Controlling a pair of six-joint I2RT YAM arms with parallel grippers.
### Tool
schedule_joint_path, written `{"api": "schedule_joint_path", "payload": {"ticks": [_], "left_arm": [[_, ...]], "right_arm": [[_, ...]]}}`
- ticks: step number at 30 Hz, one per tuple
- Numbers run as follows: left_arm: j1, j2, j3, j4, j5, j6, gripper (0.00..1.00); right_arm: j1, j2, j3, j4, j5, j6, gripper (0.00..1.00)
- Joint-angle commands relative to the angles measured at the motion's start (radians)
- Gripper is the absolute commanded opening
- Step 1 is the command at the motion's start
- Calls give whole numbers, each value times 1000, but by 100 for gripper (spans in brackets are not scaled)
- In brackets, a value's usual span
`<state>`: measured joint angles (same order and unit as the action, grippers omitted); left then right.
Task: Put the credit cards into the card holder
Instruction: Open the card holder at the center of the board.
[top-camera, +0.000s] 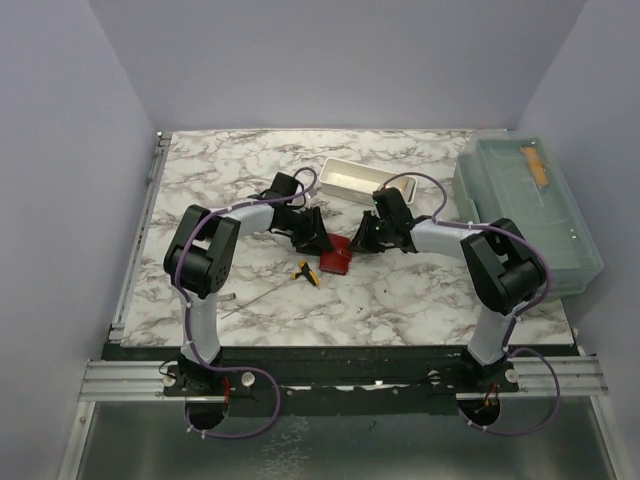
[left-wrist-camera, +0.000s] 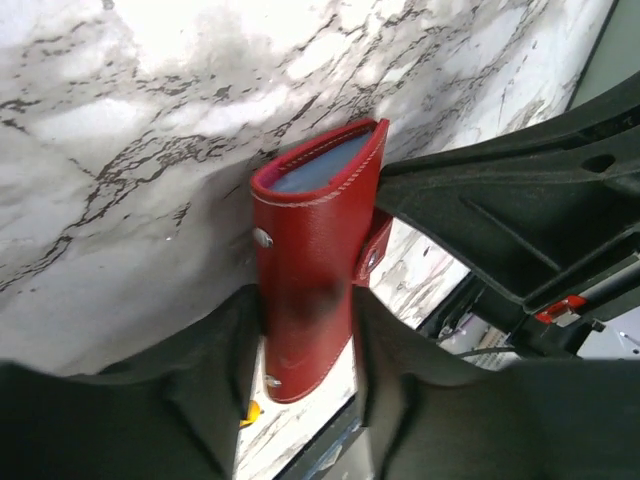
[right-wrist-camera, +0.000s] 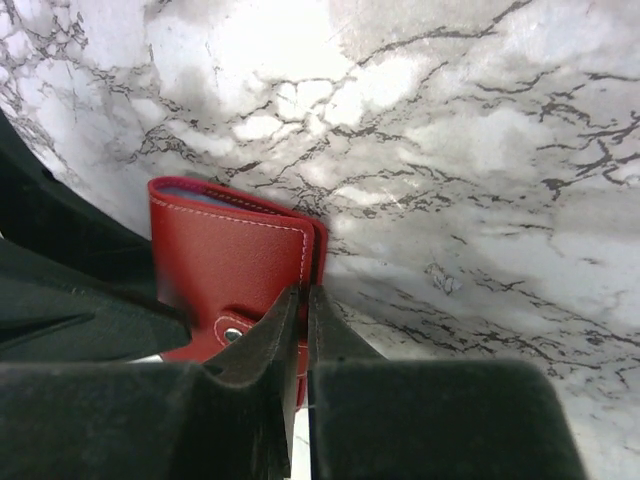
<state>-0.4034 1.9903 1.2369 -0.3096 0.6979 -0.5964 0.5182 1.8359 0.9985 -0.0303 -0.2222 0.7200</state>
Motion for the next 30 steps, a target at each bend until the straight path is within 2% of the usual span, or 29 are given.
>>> {"api": "schedule_joint_path", "payload": {"ticks": [1, 3, 5, 7, 10, 14, 18, 21, 25, 30], "left_arm": [[-2, 21, 12, 13, 54, 2, 37], [-2, 14, 10, 22, 42, 0, 25], [-2, -2, 5, 27, 21, 1, 18], [-4, -28, -4, 38, 1, 0, 13], [-10, -65, -21, 54, -29, 1, 7], [-21, -96, -31, 63, -58, -1, 0], [-33, -104, -37, 67, -75, 3, 0], [-43, -98, -34, 67, -69, -2, 0], [-54, -102, -40, 67, -86, 3, 0], [-55, -107, -38, 67, -84, -2, 0]], "right_arm": [[-5, 48, -27, -7, 36, -45, 8], [-5, 35, -17, -40, 64, -80, 9], [-3, 11, -8, -92, 117, -107, 15], [-1, -18, 0, -155, 191, -126, 24], [7, -66, 27, -261, 290, -137, 43], [46, -139, 45, -288, 321, -138, 56], [79, -145, 82, -283, 288, -130, 60], [89, -125, 90, -220, 213, -136, 63], [100, -69, 138, -231, 164, -115, 62], [108, -43, 145, -211, 154, -111, 56]]}}
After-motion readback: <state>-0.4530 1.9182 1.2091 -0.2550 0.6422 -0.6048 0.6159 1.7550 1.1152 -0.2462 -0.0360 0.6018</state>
